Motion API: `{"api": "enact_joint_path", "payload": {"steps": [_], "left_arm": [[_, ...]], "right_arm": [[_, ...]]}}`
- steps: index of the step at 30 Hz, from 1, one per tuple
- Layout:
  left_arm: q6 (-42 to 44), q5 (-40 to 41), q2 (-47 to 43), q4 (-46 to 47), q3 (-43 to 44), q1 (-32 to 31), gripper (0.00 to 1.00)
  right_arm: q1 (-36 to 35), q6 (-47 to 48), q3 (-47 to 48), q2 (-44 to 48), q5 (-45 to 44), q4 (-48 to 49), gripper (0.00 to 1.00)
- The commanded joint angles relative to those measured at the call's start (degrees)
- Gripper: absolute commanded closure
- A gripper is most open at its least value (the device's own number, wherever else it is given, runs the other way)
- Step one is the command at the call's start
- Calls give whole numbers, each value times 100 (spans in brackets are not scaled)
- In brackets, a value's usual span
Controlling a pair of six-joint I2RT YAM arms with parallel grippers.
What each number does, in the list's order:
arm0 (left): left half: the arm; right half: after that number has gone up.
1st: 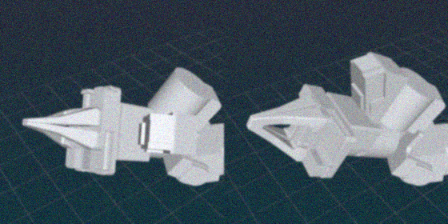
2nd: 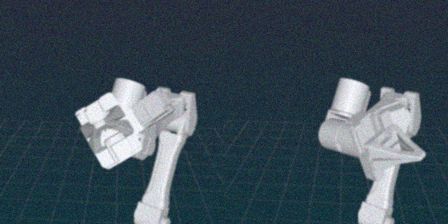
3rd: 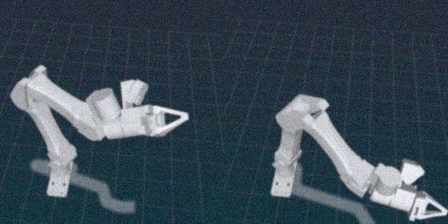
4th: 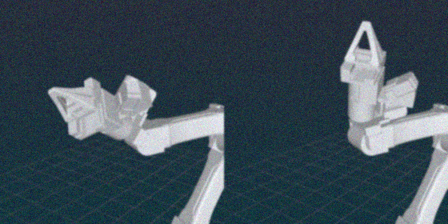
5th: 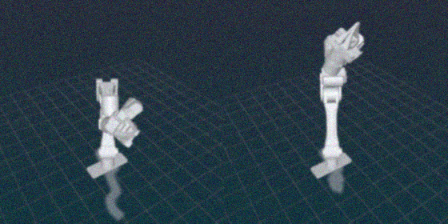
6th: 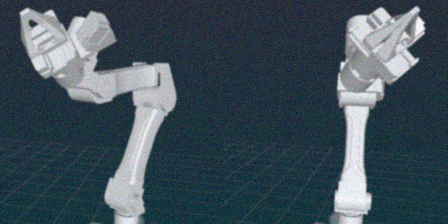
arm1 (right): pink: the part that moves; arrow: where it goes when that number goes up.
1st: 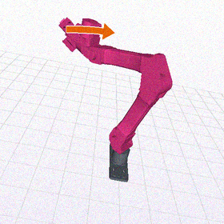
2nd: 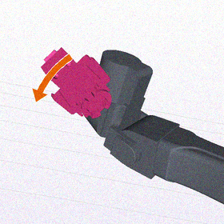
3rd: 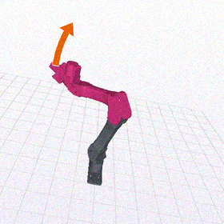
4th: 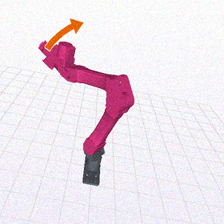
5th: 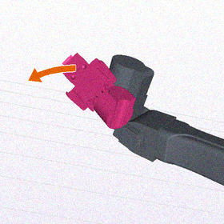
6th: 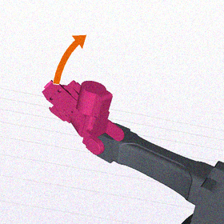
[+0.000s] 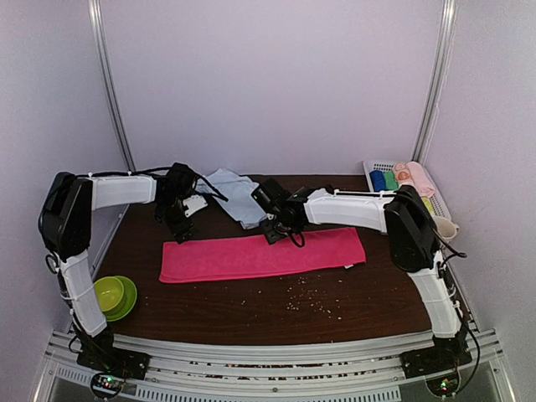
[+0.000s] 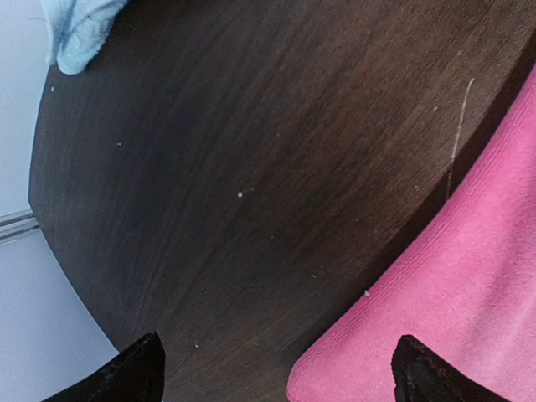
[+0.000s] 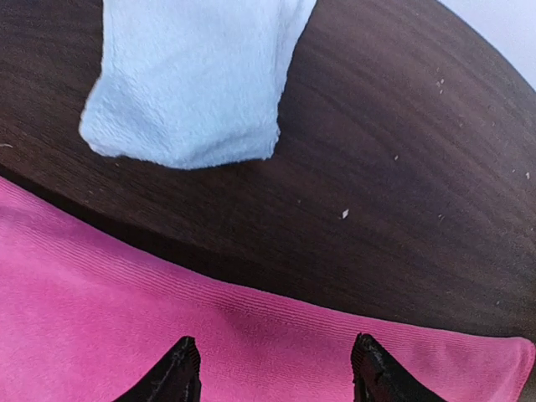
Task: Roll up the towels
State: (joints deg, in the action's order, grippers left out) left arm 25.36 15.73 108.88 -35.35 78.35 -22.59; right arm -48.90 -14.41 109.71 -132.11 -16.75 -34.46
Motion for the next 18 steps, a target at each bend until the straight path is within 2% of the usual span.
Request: {"api": "enact_joint_path", "payload": {"steps": [1,3,6,10,18], "left_arm": [[-28,554,172,378,109,-7,3],[52,737,232,443,34,-13,4],[223,1005,281,577,-129,-16,4],[433,1268,358,644,-293,-20,4],[722,1391,384,329,-327,-110,5]], "right_arm": [[-81,-385,248,-250,-423,98,38],[-99,-431,359,-379,-626,-30,38],[-125,-429,360,-446,-941,-230,43],[-189,-371,250,-382,-1304,-517,39],[-379,-149,211,-409,-1746,-1363,37]]}}
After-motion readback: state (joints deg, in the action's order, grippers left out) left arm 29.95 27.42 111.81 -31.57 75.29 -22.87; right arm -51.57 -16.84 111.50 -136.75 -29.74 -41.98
